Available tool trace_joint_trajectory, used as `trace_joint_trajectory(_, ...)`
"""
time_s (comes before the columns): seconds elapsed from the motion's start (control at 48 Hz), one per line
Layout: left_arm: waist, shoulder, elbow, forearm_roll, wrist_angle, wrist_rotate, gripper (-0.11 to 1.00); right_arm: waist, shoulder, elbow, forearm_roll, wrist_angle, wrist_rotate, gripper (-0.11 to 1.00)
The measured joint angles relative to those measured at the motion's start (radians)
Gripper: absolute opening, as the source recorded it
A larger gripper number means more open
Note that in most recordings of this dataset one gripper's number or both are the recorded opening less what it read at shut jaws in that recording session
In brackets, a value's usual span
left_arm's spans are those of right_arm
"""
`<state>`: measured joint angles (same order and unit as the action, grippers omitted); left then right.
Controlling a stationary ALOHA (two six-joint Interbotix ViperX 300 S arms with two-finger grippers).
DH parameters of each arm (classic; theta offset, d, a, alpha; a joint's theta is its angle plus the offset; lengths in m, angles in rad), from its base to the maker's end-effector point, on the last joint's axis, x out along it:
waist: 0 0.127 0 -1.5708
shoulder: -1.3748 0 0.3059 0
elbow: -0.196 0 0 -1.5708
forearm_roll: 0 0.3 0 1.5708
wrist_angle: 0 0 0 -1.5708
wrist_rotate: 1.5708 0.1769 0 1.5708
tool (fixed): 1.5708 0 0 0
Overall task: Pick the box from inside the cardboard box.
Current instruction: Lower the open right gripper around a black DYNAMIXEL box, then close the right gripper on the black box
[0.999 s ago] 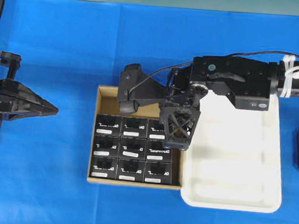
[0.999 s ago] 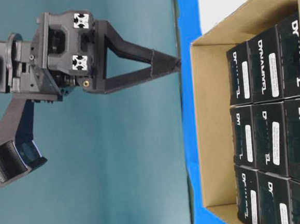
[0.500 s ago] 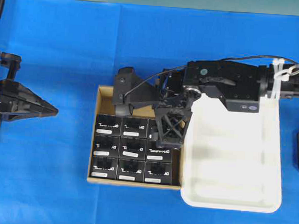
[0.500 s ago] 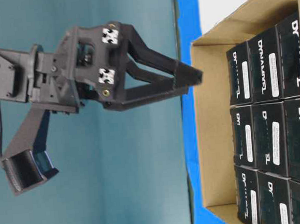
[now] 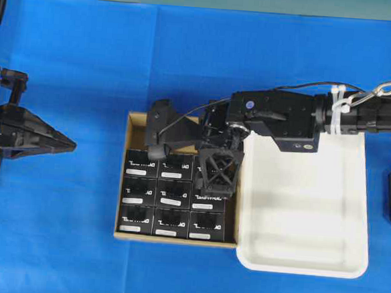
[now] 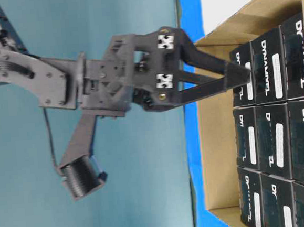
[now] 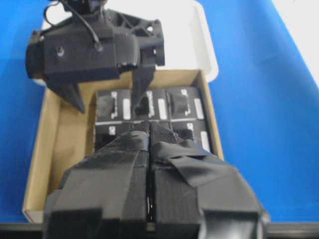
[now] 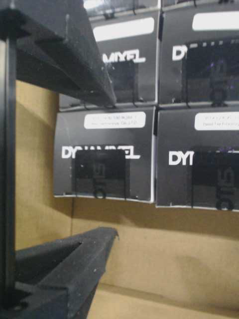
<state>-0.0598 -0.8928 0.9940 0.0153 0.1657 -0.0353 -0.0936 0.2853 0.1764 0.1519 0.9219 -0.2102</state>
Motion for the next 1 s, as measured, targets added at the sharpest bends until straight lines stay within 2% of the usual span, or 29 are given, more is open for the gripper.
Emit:
trace_joint_trajectory(0.666,-0.002,0.0,0.0,0.0,0.0,0.0,-0.07,-0.049,0.002,0.031,-0.015,-0.029,-0.003,0.98)
trace_joint_trajectory(0.999,-0.002,0.0,-0.006,0.0,0.0,0.0,-0.07,-0.029,0.002,0.032,-0.015,-0.044,-0.003,0.98)
